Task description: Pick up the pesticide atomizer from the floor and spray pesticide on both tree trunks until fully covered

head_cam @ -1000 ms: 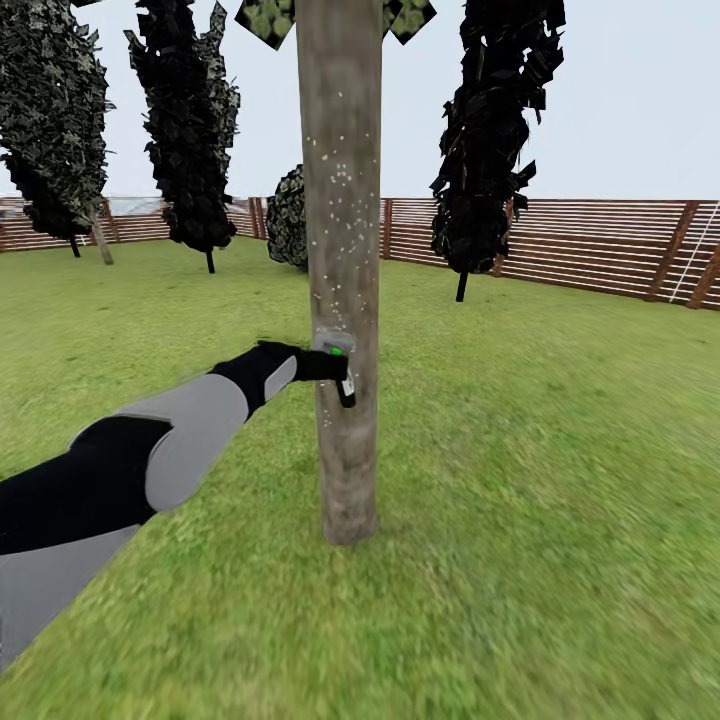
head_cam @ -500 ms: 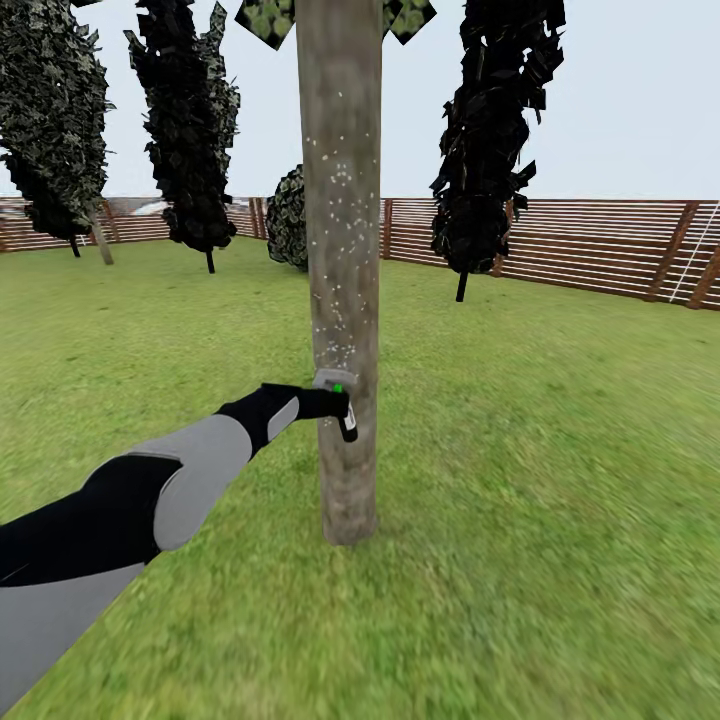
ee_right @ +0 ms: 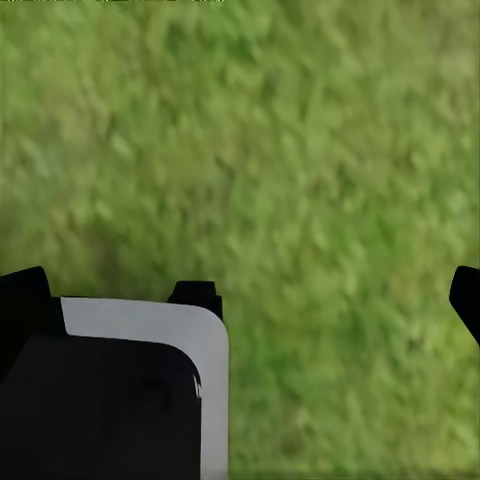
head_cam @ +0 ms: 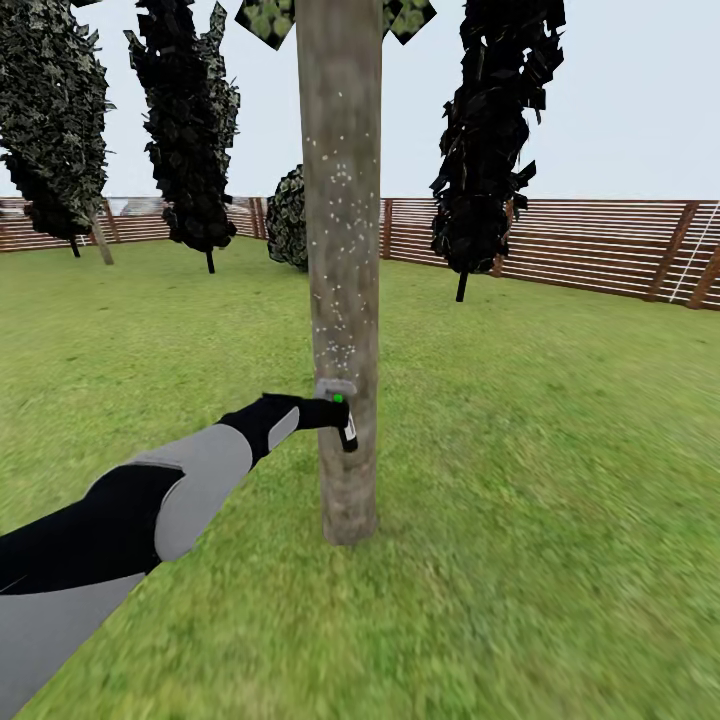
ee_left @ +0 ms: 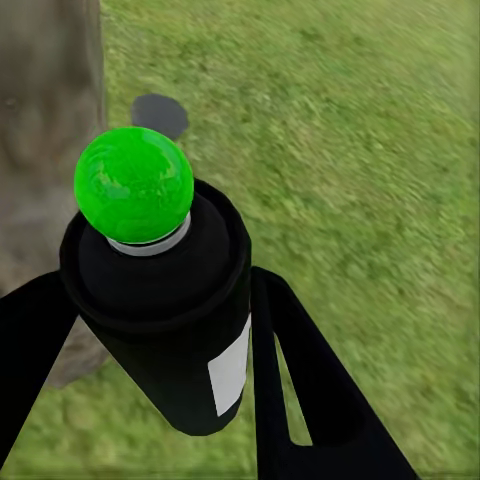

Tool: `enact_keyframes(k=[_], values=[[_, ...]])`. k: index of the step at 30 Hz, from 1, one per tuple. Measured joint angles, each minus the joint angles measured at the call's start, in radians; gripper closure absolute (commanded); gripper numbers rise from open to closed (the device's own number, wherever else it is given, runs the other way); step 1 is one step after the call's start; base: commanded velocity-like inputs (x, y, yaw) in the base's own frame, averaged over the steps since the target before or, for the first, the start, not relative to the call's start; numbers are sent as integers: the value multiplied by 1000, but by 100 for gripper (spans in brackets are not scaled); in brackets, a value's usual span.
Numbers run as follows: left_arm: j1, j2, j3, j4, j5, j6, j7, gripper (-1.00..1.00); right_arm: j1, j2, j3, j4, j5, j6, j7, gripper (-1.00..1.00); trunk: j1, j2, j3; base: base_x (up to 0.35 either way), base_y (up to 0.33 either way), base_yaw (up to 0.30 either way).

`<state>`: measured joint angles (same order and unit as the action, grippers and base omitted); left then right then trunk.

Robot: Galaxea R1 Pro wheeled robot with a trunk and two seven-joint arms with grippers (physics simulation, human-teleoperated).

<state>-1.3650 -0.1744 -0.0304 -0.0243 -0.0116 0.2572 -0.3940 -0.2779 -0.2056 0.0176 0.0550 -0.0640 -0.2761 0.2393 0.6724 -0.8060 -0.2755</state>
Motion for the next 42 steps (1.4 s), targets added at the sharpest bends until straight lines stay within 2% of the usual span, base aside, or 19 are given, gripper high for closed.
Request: enact_keyframes(k=[3,4,7,16,17,19,21,22,24,28,30,33,34,36,42], values=[[27,0,0,-1,-1,-4,1,100,0,0,0,0,0,0,0,-100,0,0,0,0,0,0],[41,0,0,-1,-4,-36,5,100,0,0,0,0,0,0,0,-100,0,0,0,0,0,0],[47,0,4,-2,-6,-62,10,100,0,0,0,0,0,0,0,-100,0,0,0,0,0,0],[49,0,2,-26,-8,-72,13,100,0,0,-1,0,0,0,0,-100,0,0,0,0,0,0],[49,9,2,-37,-9,-72,14,100,0,0,-1,0,0,0,0,-100,0,0,0,0,0,0],[49,46,1,-56,-9,-71,14,100,0,0,-1,0,0,0,0,-100,0,0,0,0,0,0],[48,97,5,-105,-8,-64,12,100,0,0,-1,0,0,0,0,-100,0,0,0,0,0,0],[49,106,3,-128,-6,-55,12,100,0,0,-1,0,0,0,0,-100,0,0,0,0,0,0],[49,114,3,-187,-4,-6,10,100,0,0,-1,0,0,0,0,-100,0,0,0,0,0,0],[49,121,2,-353,-4,138,10,100,0,0,-1,0,0,0,0,-100,0,0,0,0,0,0],[48,125,1,-471,-3,245,10,100,0,0,-1,0,0,0,0,-100,0,0,0,0,0,0],[49,126,0,-565,-5,318,11,100,0,0,-1,0,0,0,0,-100,0,0,0,0,0,0],[48,126,1,-620,-4,357,11,100,0,0,-1,0,0,0,0,-100,0,0,0,0,0,0],[49,126,1,-666,-5,382,11,100,0,0,-1,0,0,0,0,-100,0,0,0,0,0,0],[49,126,2,-736,-7,400,10,100,0,0,-1,0,0,0,0,-100,0,0,0,0,0,0]])
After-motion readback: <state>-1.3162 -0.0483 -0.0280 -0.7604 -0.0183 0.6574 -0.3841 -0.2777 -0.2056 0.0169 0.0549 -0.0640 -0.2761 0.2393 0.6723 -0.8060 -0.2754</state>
